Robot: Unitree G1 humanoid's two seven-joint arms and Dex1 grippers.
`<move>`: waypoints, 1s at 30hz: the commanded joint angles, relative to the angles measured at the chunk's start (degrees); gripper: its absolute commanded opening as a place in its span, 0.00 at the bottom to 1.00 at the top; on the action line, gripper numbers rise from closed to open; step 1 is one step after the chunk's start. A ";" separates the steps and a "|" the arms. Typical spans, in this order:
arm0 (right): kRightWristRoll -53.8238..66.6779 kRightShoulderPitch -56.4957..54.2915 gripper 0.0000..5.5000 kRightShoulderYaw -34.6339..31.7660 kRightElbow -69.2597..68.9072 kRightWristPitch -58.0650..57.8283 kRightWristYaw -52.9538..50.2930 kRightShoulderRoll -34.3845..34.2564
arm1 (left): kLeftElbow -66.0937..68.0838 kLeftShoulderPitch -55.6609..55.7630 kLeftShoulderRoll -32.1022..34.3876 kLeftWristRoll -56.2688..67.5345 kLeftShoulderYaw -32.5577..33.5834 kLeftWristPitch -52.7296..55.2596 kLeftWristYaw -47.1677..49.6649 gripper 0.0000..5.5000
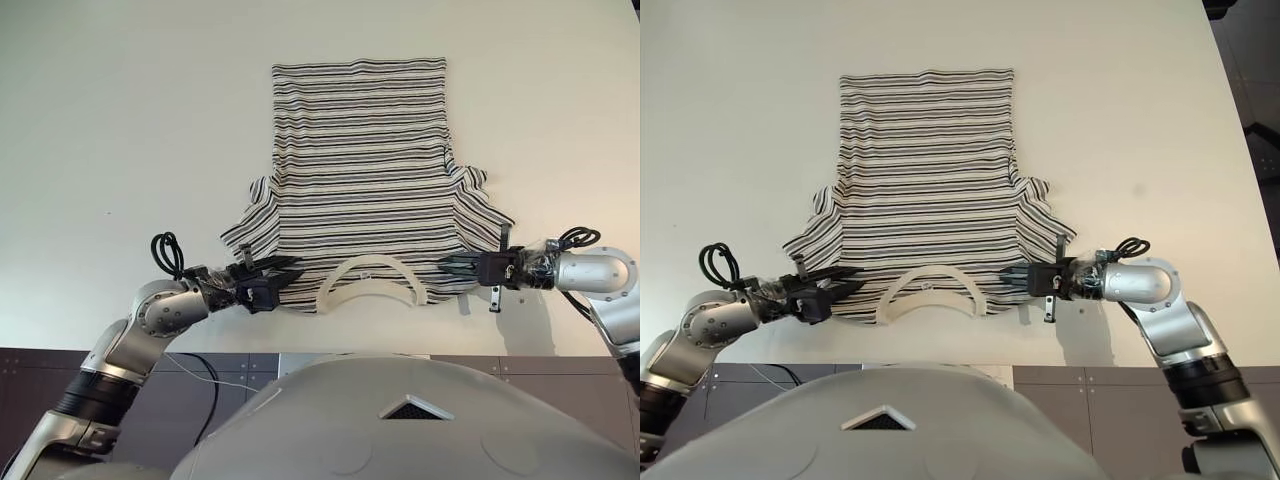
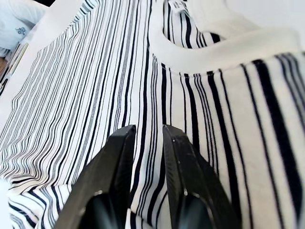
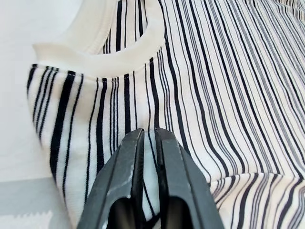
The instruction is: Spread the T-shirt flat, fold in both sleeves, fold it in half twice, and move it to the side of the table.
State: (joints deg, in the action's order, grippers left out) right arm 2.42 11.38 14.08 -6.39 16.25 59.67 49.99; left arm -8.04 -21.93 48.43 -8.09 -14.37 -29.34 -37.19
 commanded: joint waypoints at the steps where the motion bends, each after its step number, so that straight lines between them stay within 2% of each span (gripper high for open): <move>1: 2.44 -0.83 0.08 -4.31 -3.14 -1.74 -2.24 -0.24 | -7.65 1.48 -0.90 10.27 7.90 5.59 1.05 0.19; 4: 9.12 -0.46 0.08 -11.26 -6.07 -6.63 -4.89 -0.70 | -15.53 -0.49 -0.49 23.34 17.51 13.93 1.76 0.19; 7: 14.03 1.73 0.08 -17.72 -6.40 -11.45 -8.81 -2.51 | -12.55 -4.95 -1.21 29.46 25.18 23.25 2.44 0.19; 10: 18.01 2.25 0.08 -23.65 -3.13 -17.02 -16.64 -8.02 | -7.18 -9.83 -4.86 31.74 27.73 30.25 3.39 0.19; 13: 21.53 1.46 0.08 -26.74 0.93 -22.28 -21.57 -12.83 | -5.82 -12.57 -10.02 35.65 29.92 35.97 5.52 0.19; 19: 26.58 -0.69 0.08 -32.41 1.23 -29.35 -31.48 -20.21 | -9.04 -12.83 -16.38 40.12 29.96 45.31 8.78 0.19; 30: 22.64 -4.37 0.08 -30.97 2.99 -29.62 -32.78 -21.13 | -11.23 -10.16 -18.91 42.20 27.02 56.43 8.26 0.19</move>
State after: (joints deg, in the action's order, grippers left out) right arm 25.92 7.99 -17.33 -3.26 -12.76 26.69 29.33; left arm -18.36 -33.08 30.13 33.46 13.06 25.26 -28.99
